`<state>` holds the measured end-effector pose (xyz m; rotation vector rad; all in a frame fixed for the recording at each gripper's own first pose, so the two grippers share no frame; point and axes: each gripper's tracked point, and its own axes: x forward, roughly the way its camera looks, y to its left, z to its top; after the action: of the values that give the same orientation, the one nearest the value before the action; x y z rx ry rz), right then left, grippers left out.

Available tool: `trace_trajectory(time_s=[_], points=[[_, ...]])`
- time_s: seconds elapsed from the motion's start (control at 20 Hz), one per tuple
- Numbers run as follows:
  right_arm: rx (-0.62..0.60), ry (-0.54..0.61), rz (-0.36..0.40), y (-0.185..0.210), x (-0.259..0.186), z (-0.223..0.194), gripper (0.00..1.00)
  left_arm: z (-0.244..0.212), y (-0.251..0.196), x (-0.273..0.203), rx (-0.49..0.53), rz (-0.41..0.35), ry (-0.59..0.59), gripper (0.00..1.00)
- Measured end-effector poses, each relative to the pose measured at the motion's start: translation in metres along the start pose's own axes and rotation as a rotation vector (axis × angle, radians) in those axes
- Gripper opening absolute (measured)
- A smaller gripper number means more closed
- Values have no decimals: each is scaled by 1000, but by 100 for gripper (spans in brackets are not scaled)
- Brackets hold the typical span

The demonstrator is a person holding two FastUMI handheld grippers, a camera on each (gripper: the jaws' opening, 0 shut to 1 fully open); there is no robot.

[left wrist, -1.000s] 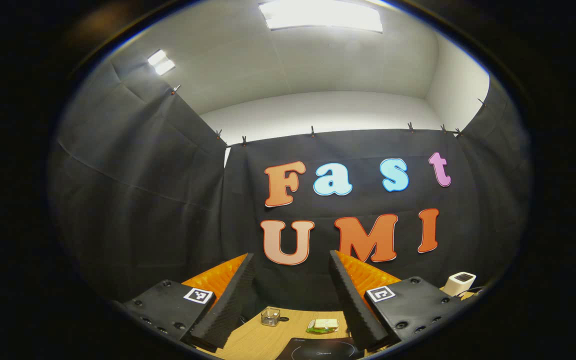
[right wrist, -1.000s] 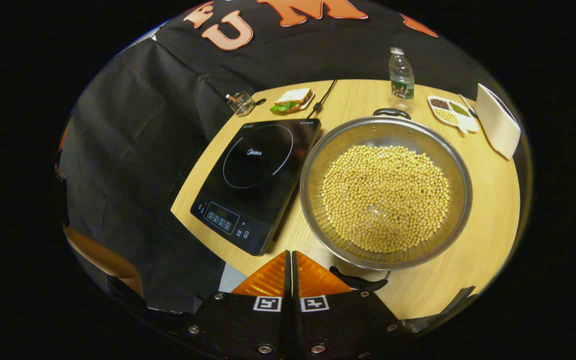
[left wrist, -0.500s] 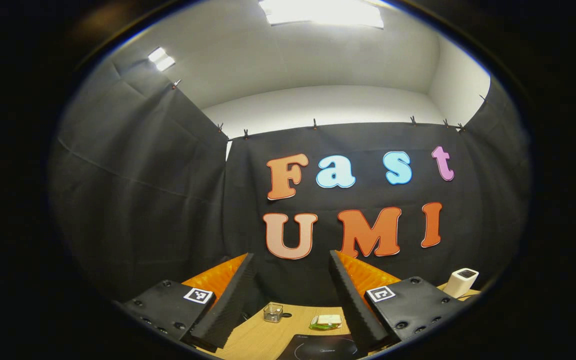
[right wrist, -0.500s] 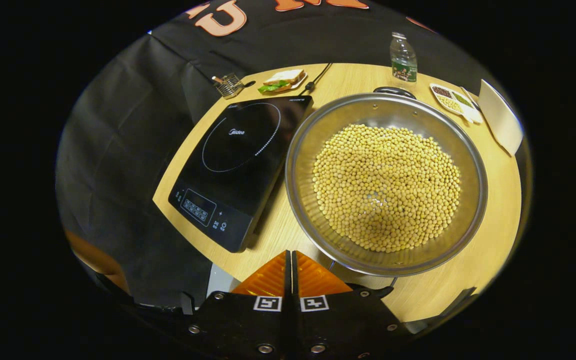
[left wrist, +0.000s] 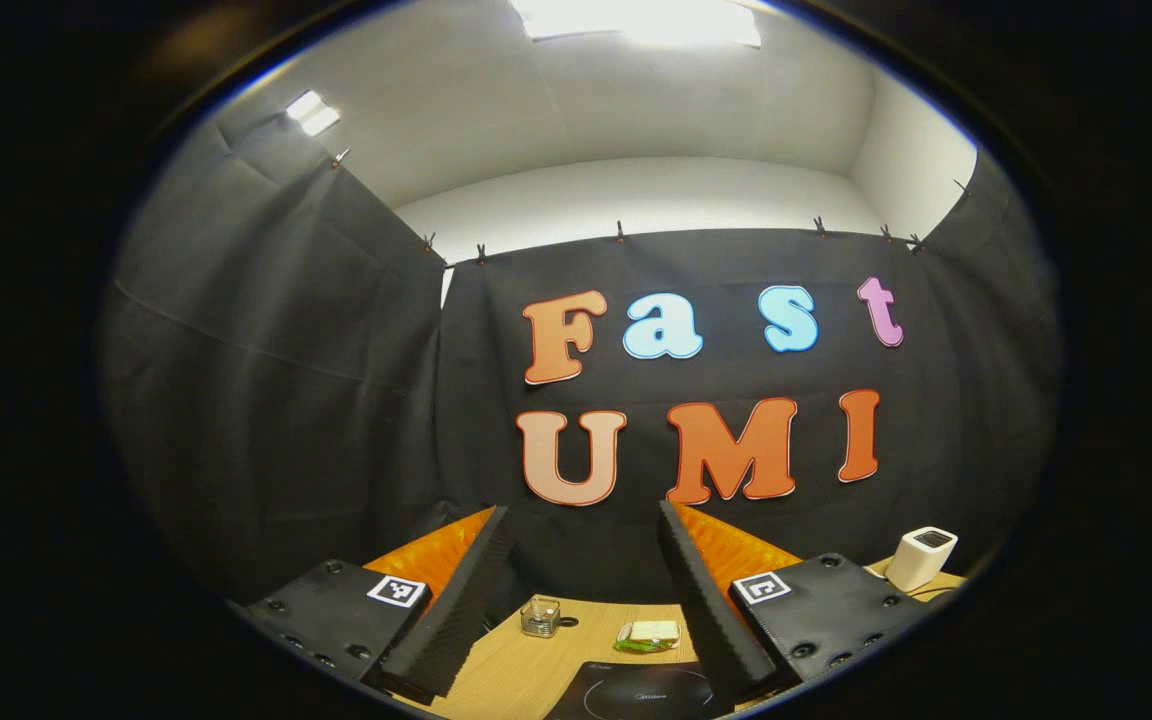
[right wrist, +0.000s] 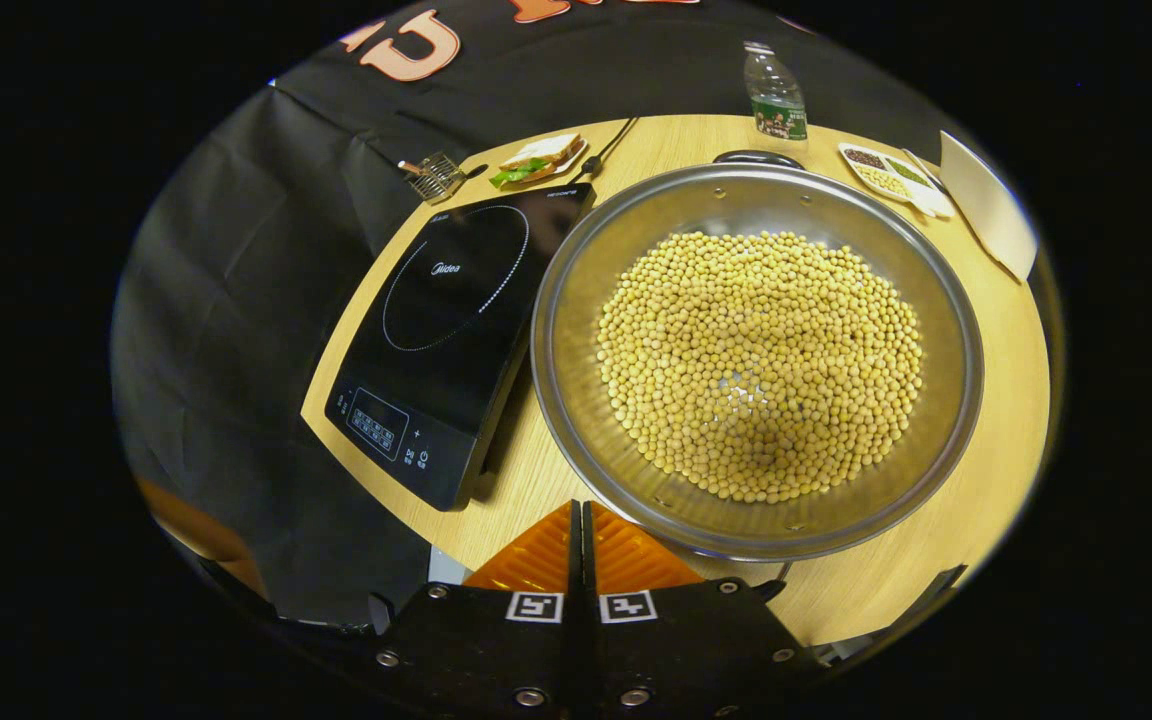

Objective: First push the handle of the pot to place it horizontally, then grasp the pot with both hands and set it on the induction cooktop.

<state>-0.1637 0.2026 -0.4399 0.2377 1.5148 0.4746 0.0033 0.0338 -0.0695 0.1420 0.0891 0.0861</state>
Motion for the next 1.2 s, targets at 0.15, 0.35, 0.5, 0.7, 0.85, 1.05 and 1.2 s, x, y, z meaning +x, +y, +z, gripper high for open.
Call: trace_trajectory(time_s=[0.15,0.35,0.5,0.7,0.85,1.05,1.2], points=[[22,3,-2,-11,-3,-5,0,-9,-7,4,-1,-13,20,96],[50,2,-25,-29,-7,-6,0,-17,-15,11,-6,-23,42,96],[60,-6,-48,-44,-13,-6,0,-18,-18,14,-20,-29,41,94],[74,-20,-92,-67,-19,-5,0,-12,-18,11,-21,-23,13,98],[90,-33,-116,-81,-24,-4,0,-8,-23,9,-17,-26,-2,95],[100,-48,-160,-101,-30,-1,0,-12,-28,11,-19,-38,6,96],[106,-53,-191,-117,-34,-1,0,-15,-27,12,-24,-35,15,96]])
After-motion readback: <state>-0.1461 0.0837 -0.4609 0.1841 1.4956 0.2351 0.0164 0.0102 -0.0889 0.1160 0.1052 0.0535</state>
